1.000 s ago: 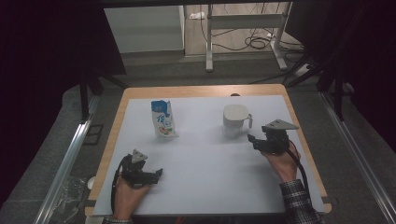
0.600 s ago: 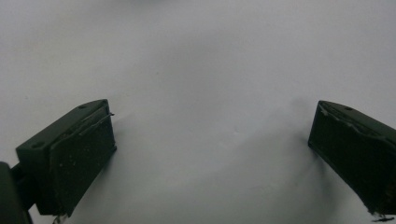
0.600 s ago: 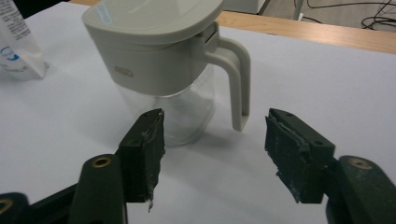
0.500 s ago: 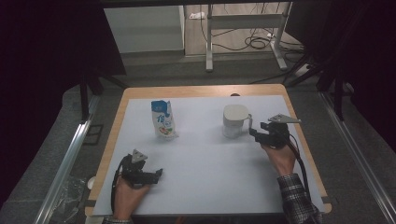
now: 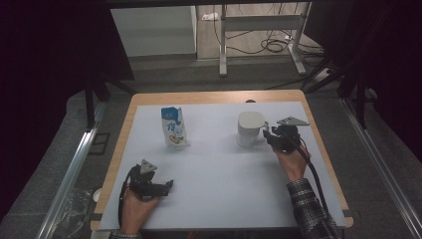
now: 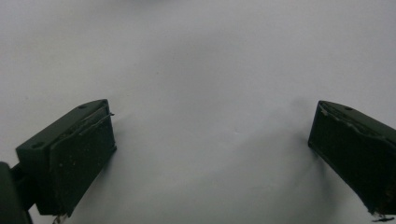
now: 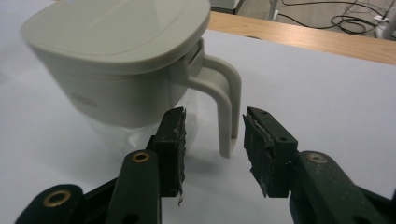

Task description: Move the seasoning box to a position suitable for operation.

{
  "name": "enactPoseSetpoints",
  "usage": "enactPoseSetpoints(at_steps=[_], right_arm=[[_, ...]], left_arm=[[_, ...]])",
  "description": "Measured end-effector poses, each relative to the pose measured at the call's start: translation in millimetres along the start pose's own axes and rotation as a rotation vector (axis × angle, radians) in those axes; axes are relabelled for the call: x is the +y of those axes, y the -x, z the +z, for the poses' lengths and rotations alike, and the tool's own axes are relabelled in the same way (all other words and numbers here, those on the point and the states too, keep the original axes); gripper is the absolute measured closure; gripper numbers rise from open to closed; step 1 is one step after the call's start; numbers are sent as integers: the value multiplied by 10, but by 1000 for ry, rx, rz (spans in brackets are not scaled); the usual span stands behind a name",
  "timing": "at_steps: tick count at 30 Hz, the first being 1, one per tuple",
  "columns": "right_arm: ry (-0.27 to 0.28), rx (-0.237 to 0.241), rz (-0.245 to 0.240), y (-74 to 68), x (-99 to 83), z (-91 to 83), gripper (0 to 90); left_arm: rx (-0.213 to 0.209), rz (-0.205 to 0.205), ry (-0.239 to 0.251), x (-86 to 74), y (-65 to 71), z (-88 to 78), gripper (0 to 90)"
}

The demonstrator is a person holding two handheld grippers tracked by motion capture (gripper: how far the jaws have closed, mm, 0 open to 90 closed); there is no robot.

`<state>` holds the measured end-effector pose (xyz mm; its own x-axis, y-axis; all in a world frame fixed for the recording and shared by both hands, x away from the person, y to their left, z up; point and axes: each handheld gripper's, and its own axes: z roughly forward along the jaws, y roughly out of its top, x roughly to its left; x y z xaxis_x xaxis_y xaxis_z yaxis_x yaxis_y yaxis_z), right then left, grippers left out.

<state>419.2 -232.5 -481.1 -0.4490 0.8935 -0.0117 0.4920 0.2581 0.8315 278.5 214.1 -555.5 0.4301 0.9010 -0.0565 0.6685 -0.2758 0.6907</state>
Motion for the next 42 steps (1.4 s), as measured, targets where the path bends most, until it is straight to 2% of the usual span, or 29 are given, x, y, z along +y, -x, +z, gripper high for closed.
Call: enactPoseSetpoints(at_steps=[5,12,19,22,28,32,42], right_arm=[[-16,-31,19,16,-1,101,608],[-24,-60,6,-2,2,208,627],[-22,-70,35,-5,-14,278,627],[-31,-88,45,6,-30,306,629],[-15,-91,47,9,-32,325,662],[-25,-80,78,7,-35,331,707],[-8,-120,48,-50,-34,342,795]], left_arm=[[0,0,0,0,-1,-1,3],[0,1,-1,0,-1,-1,3],[-1,5,-4,1,-4,-3,3],[-1,5,-4,1,-4,-3,3],[-1,4,-4,0,-4,-3,3],[-1,5,-4,0,-4,-3,3],[-1,5,-4,0,-4,-3,3]])
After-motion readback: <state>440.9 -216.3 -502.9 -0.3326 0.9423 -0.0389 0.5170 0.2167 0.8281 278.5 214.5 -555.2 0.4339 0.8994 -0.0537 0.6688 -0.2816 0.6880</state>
